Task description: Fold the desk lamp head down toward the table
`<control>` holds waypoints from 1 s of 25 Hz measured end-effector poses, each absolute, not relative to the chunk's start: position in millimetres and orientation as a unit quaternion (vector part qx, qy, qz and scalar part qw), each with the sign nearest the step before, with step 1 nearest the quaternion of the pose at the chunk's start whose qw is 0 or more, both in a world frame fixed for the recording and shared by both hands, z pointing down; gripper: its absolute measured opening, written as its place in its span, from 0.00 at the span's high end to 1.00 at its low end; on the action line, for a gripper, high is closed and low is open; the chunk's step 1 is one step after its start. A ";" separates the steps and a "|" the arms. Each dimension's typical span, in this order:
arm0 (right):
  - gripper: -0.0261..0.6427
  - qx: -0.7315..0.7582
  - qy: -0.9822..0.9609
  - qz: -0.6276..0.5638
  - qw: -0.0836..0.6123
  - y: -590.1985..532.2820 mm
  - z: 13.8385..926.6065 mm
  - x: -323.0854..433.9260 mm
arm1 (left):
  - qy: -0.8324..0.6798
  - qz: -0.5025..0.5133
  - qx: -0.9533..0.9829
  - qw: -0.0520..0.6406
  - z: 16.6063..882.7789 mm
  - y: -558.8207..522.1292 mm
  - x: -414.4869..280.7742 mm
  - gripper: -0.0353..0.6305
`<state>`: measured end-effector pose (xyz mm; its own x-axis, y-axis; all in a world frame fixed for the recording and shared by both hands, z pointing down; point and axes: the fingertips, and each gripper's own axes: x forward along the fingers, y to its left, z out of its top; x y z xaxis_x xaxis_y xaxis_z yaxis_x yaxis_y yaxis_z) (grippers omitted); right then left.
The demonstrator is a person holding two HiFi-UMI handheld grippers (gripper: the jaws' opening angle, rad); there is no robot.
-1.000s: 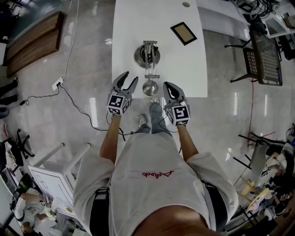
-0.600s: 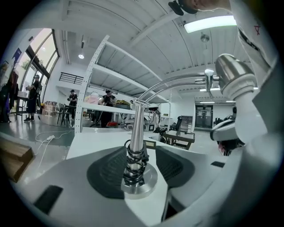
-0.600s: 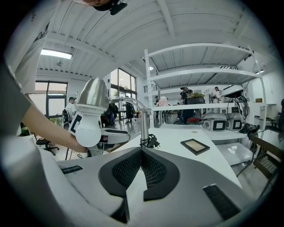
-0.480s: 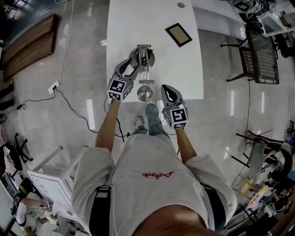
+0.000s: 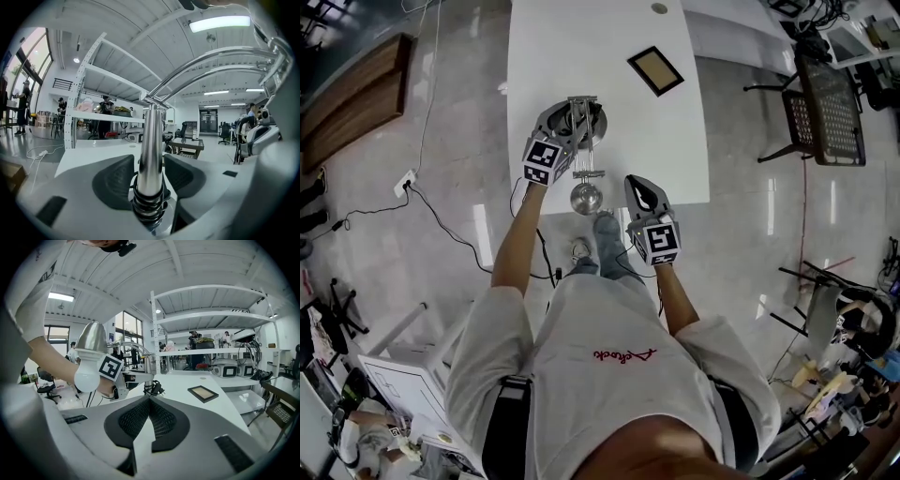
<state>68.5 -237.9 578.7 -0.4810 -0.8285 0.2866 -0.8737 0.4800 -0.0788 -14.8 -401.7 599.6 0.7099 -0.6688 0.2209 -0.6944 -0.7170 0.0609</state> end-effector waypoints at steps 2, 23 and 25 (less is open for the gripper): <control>0.93 0.499 -0.853 0.108 0.106 -238.2 579.1 70.7 | -0.366 0.093 0.924 0.069 600.0 -406.9 -10.7 0.65; 0.93 0.473 -0.870 0.100 0.098 -245.9 574.2 58.6 | -0.333 0.078 0.939 0.043 583.3 -423.9 17.6 0.76; 0.93 0.459 -0.879 0.079 0.101 -245.8 567.8 53.4 | -0.333 0.078 0.939 0.043 583.5 -424.0 18.1 0.76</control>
